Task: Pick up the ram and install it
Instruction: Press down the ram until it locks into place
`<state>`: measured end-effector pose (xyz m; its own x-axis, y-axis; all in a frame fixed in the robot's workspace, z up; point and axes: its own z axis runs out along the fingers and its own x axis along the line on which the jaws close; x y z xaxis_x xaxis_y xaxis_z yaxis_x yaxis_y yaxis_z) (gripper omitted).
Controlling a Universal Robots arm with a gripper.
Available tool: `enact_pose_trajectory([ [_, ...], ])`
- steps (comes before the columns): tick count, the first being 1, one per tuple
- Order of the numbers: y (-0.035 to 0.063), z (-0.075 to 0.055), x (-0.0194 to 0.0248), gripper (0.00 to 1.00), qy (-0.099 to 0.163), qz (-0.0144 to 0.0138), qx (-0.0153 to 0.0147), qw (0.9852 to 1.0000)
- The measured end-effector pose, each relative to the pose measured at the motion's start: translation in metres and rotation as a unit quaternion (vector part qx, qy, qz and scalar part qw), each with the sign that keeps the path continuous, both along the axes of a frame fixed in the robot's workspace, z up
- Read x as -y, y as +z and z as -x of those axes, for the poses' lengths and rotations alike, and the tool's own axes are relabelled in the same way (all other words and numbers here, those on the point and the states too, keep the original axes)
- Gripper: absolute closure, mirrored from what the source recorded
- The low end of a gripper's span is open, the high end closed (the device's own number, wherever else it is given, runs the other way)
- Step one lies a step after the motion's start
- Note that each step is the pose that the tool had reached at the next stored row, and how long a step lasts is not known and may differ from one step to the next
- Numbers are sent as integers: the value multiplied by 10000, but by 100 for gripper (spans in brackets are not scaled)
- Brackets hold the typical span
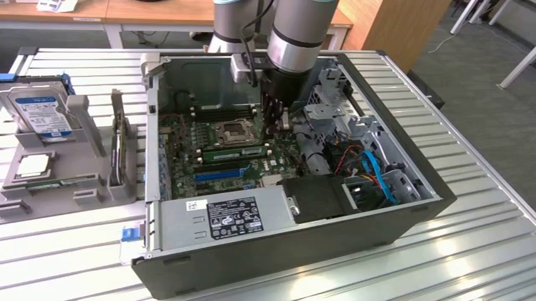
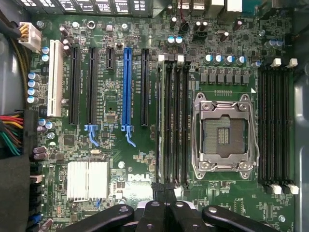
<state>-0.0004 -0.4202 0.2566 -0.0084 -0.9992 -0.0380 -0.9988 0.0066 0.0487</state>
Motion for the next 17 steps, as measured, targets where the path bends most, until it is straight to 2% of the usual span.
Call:
enact_pose_trajectory([
  [17, -133, 0, 0, 90, 0, 0, 0, 10000],
])
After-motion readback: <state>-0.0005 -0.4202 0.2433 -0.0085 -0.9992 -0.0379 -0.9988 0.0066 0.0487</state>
